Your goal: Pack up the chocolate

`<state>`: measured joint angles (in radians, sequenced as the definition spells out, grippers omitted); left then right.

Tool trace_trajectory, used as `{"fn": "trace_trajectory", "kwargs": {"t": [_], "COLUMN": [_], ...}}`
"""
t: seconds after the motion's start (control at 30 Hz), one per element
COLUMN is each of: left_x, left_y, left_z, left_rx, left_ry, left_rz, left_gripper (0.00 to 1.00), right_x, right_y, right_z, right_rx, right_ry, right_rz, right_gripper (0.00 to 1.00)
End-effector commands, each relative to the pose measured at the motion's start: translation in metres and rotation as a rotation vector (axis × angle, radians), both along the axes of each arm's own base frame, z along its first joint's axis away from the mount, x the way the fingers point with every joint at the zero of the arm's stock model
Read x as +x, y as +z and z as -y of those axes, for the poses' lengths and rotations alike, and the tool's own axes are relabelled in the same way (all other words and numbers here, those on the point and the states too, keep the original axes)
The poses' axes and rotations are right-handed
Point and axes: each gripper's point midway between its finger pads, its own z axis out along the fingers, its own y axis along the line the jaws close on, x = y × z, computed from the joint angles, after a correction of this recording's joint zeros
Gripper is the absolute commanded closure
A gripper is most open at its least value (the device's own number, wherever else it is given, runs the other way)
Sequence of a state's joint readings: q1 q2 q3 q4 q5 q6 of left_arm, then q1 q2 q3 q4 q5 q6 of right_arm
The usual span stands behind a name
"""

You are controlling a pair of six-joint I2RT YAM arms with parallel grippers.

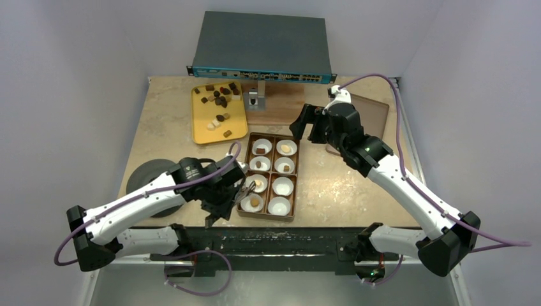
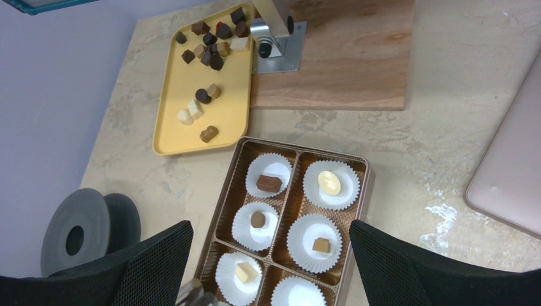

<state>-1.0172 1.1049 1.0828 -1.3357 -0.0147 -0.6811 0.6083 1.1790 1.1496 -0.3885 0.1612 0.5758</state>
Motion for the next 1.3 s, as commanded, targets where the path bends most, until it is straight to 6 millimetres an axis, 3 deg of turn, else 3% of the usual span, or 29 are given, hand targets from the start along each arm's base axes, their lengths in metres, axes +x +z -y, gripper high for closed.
{"fn": "trace_trajectory", "kwargs": {"t": [0.0,0.3,0.5,0.73,0.97,1.27], "left_x": [0.030,0.099,0.149,0.198,0.226,0.248], "left_y": [0.038,0.063,0.058,0.040,0.018,0.000], "left_z": [-0.006,-0.021,-0.039,-0.044,-0.042,-0.039], "left_rx": [-0.025,-0.016,0.056,0.093,0.105,0.089], "left_ry": [0.070,0.207,0.288,0.332,0.341,0.338], "left_rz": [0.154,0.306,0.363,0.360,0.318,0.269], "left_gripper": [0.64,0.65,0.65,0.64,0.63,0.62], "right_x": [0.000,-0.002,-0.003,-0.005,-0.007,-0.008], "right_y": [0.019,0.022,0.023,0.023,0.025,0.024], "right_z": [-0.001,-0.001,0.000,-0.001,0.001,0.003], "right_rx": [0.028,0.030,0.028,0.031,0.029,0.029], "right_ry": [0.004,0.014,0.018,0.028,0.024,0.022], "right_rz": [0.041,0.046,0.051,0.051,0.054,0.053], "right_gripper": [0.11,0.11,0.11,0.11,0.11,0.11]}}
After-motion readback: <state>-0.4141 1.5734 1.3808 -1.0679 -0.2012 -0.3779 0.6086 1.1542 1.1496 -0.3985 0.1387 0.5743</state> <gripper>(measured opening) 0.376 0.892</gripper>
